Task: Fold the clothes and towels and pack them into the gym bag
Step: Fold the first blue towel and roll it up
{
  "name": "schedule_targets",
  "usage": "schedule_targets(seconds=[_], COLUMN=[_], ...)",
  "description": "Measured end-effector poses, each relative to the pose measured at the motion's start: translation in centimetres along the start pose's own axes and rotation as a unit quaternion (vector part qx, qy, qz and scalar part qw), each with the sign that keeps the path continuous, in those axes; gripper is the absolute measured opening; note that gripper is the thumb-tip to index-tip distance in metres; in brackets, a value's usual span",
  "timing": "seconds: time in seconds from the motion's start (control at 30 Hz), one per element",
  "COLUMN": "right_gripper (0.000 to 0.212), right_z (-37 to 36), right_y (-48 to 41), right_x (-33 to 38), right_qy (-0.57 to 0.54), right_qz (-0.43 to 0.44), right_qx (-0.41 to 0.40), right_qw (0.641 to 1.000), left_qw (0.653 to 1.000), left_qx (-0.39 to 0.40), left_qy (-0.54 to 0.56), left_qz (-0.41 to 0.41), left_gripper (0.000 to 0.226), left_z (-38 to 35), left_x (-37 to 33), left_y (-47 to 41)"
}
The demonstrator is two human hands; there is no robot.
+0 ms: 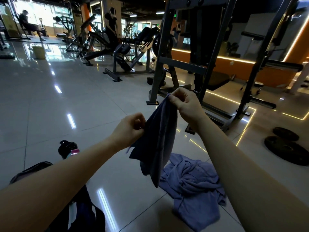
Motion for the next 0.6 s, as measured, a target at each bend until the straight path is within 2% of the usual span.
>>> schedule_targets(seconds=[0.17,0.37,0.47,0.6], right_gripper=[0.008,0.007,0.013,0.011], right_z=[1.7,2.8,3.4,4.5], right_y=[-0.4,-0.4,-0.3,-0.3], right_x=[0.8,1.6,1.9,2.1], right_qy=[-0.018,-0.022,-0.032,-0.058], right_qz=[0.017,0.02,0.022,0.018], right_qx=[-0.036,-0.057,-0.058,-0.053], right_qw=[0.999,0.998,0.998,0.997], left_qw=[0.995,0.997,0.996,0.995], left_qx=[-0.033,0.008,-0.003,-0.03], left_qy=[-0.092,-0.077,-0.08,-0.072], left_qz=[-0.016,0.019,0.036,0.056], left_gripper=[0.028,0.027,0.025,0.039], left_z=[-1.7,-4.3,-5.3,-6.2], left_x=[0.9,1.8,2.2,2.0], left_y=[1.0,1.3,0.9,0.3])
Point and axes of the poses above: each hand's wrist, its own y-axis away from the middle knuckle, its own z-axis out of the back of the hand, x = y × z, the point moved 3 cm from there along -y, towards the middle knuckle, and after that the axes turned 2 degrees about -x, right-handed, at the moved point
